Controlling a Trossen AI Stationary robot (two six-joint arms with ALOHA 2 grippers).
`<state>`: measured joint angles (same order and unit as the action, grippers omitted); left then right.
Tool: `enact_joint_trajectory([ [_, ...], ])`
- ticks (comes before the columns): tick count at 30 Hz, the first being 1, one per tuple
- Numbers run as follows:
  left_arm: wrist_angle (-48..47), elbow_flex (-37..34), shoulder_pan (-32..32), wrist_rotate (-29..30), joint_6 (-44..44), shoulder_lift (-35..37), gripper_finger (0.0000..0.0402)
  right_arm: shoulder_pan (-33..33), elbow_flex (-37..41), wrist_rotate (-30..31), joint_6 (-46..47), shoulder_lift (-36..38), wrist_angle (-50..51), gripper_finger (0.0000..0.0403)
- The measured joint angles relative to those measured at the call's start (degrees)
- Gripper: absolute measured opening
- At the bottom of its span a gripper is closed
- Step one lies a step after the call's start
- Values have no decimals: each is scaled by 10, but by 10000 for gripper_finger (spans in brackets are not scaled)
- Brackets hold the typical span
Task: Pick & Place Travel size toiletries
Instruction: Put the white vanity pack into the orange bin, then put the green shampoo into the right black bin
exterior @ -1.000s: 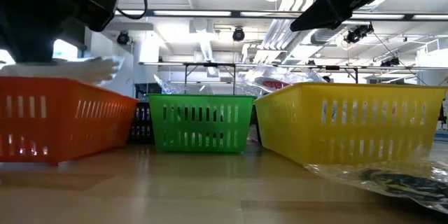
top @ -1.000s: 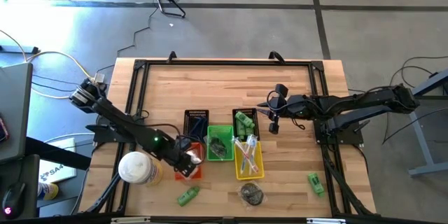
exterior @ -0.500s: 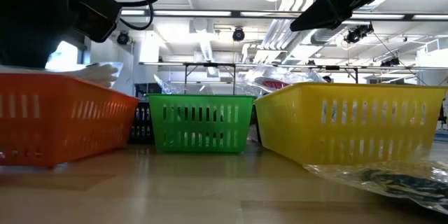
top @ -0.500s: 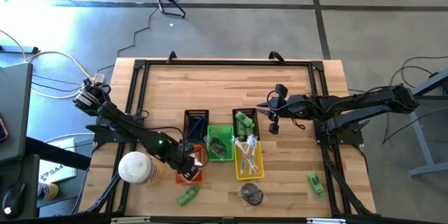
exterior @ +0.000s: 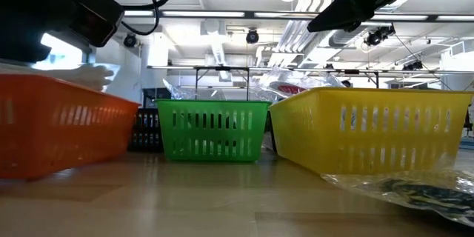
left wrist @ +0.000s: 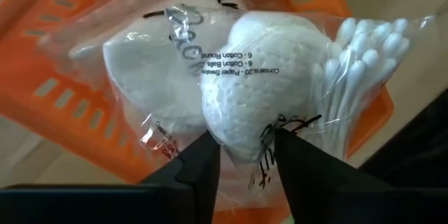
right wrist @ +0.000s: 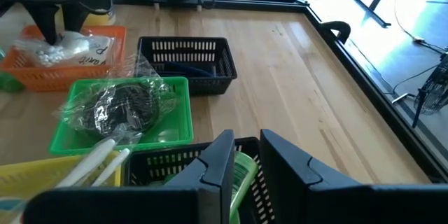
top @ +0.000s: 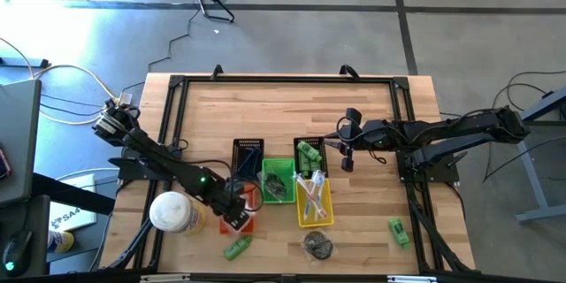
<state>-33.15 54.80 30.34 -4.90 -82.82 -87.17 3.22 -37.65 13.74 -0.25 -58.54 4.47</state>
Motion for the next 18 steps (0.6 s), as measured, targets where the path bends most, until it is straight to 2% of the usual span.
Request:
enact_joint_trajectory([
  [5,0,0,0,-7,1,14,138,0,0,0,0,0,0,63],
  [18,-49,0,0,47,5,100,138,0,0,-4,0,0,0,63],
])
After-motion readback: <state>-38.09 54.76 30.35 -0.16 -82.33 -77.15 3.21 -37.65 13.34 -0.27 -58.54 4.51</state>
